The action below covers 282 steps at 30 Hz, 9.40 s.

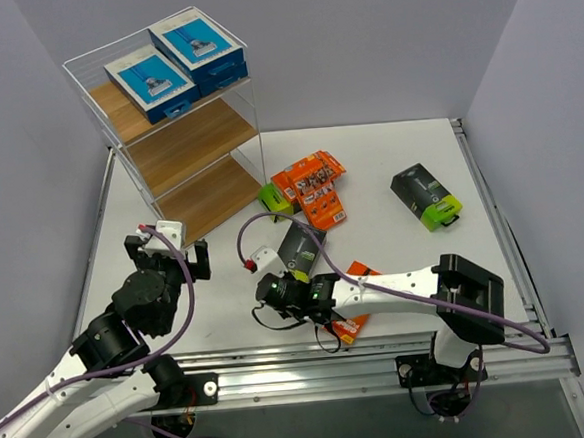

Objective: Place and organize the shaving razors onto the shelf
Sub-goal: Grab a shaving razor with the right arm, then pass the shaving razor from the right arm to the left, then pass the shaving razor from the left arm to the right

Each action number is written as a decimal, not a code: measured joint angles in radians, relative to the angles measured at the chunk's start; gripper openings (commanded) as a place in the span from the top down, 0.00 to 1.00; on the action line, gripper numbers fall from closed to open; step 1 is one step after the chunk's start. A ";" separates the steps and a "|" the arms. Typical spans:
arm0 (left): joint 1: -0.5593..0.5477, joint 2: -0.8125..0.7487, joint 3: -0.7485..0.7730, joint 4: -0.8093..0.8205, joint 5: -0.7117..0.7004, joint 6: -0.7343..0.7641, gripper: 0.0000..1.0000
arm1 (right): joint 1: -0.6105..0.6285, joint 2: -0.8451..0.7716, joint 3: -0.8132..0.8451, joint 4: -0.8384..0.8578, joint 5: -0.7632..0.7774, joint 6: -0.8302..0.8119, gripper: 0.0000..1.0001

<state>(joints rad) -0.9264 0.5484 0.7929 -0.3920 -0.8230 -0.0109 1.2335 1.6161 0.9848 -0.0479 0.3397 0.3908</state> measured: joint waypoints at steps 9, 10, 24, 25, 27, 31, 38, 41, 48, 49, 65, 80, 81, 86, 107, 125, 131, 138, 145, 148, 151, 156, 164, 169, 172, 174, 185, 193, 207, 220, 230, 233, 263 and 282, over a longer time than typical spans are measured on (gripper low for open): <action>0.000 0.004 0.000 0.000 0.001 0.000 0.06 | 0.032 0.035 0.032 0.001 0.095 -0.041 0.82; 0.000 0.005 0.000 0.000 0.001 0.000 0.06 | 0.032 0.041 0.037 0.002 0.101 -0.045 0.81; 0.001 0.014 0.000 0.000 0.025 0.000 0.06 | 0.024 0.149 0.065 0.029 0.117 -0.078 0.78; 0.002 0.014 0.000 0.000 0.027 0.000 0.06 | 0.021 0.149 0.065 0.031 0.117 -0.079 0.77; 0.002 0.014 0.000 0.000 0.034 0.000 0.06 | 0.015 0.149 0.065 0.035 0.123 -0.080 0.72; 0.005 0.014 0.000 0.000 0.045 0.000 0.06 | 0.011 0.164 0.073 0.038 0.132 -0.079 0.66; 0.005 0.014 0.000 0.000 0.055 0.000 0.06 | 0.011 0.204 0.099 0.024 0.188 -0.080 0.74; 0.005 0.016 0.000 0.000 0.061 0.000 0.06 | 0.011 0.222 0.111 0.013 0.221 -0.082 0.84; 0.005 0.018 0.000 0.000 0.068 0.000 0.06 | 0.011 0.231 0.117 -0.003 0.301 -0.082 1.00; 0.005 0.018 0.000 0.000 0.068 0.000 0.06 | 0.011 0.231 0.117 -0.005 0.310 -0.082 1.00; 0.005 0.124 0.075 -0.094 0.072 -0.119 0.06 | 0.060 0.078 0.121 -0.031 0.266 -0.082 1.00; 0.034 0.114 0.011 -0.239 0.469 -0.850 0.06 | 0.163 -0.118 -0.051 0.096 0.238 0.034 1.00; 0.034 0.097 -0.016 -0.239 0.492 -0.887 0.06 | 0.167 -0.129 -0.060 0.097 0.238 0.037 1.00; 0.045 0.027 -0.148 -0.206 0.571 -1.046 0.06 | 0.188 -0.238 -0.113 0.110 0.241 0.056 1.00; 0.063 0.074 -0.475 0.275 0.659 -1.419 0.06 | 0.287 -0.356 -0.166 0.148 0.248 0.097 1.00; 0.078 0.185 -0.531 0.440 0.814 -1.557 0.06 | 0.322 -0.356 -0.179 0.160 0.275 0.104 1.00; 0.078 0.260 -0.541 0.519 0.852 -1.561 0.06 | 0.335 -0.356 -0.201 0.172 0.282 0.110 1.00; 0.079 0.292 -0.567 0.579 0.882 -1.574 0.19 | 0.354 -0.370 -0.220 0.172 0.300 0.133 1.00; 0.088 0.261 -0.574 0.576 0.893 -1.560 0.43 | 0.377 -0.378 -0.224 0.163 0.328 0.160 1.00; 0.090 0.245 -0.574 0.575 0.898 -1.540 0.52 | 0.387 -0.380 -0.225 0.163 0.338 0.173 1.00; 0.090 0.233 -0.574 0.571 0.904 -1.513 0.60 | 0.395 -0.381 -0.230 0.165 0.349 0.190 1.00; 0.092 0.229 -0.574 0.554 0.915 -1.475 0.68 | 0.406 -0.382 -0.246 0.166 0.364 0.218 1.00; 0.113 0.224 -0.573 0.518 0.920 -1.413 0.79 | 0.425 -0.410 -0.257 0.156 0.380 0.241 1.00; 0.136 0.196 -0.572 0.491 0.921 -1.382 0.80 | 0.430 -0.420 -0.257 0.153 0.386 0.249 0.99; 0.156 0.175 -0.572 0.470 0.922 -1.370 0.80 | 0.430 -0.418 -0.257 0.150 0.387 0.255 0.89; 0.175 0.157 -0.572 0.450 0.926 -1.363 0.80 | 0.430 -0.415 -0.257 0.149 0.389 0.266 0.68; 0.281 0.025 -0.462 0.181 0.904 -1.228 0.88 | 0.437 -0.458 -0.258 0.146 0.413 0.311 0.39; 0.307 -0.067 -0.282 0.014 0.787 -1.099 0.98 | 0.437 -0.522 -0.258 0.227 0.437 0.372 0.31; 0.308 -0.272 -0.307 0.075 0.615 -1.089 0.98 | 0.373 -0.651 -0.491 0.614 0.434 0.572 0.11; 0.308 -0.337 -0.510 0.436 0.499 -1.138 0.98 | 0.249 -0.435 -0.585 1.179 0.306 0.771 0.03; 0.308 -0.278 -0.563 0.694 0.454 -1.131 0.98 | 0.225 -0.223 -0.540 1.307 0.307 0.860 0.00; 0.308 -0.262 -0.567 0.741 0.452 -1.135 0.98 | 0.208 -0.192 -0.506 1.328 0.307 0.864 0.00; 0.308 -0.219 -0.669 0.806 0.393 -1.295 0.98 | 0.135 0.071 -0.328 1.347 0.159 0.607 0.01; 0.309 -0.179 -0.704 0.835 0.376 -1.403 0.98 | 0.056 0.033 -0.297 1.344 0.158 0.526 0.01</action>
<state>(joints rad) -0.6178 0.3695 0.0891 0.4431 -0.4473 -1.4139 1.2896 1.6489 0.6880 1.2964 0.4976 0.9173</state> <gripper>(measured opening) 0.629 0.992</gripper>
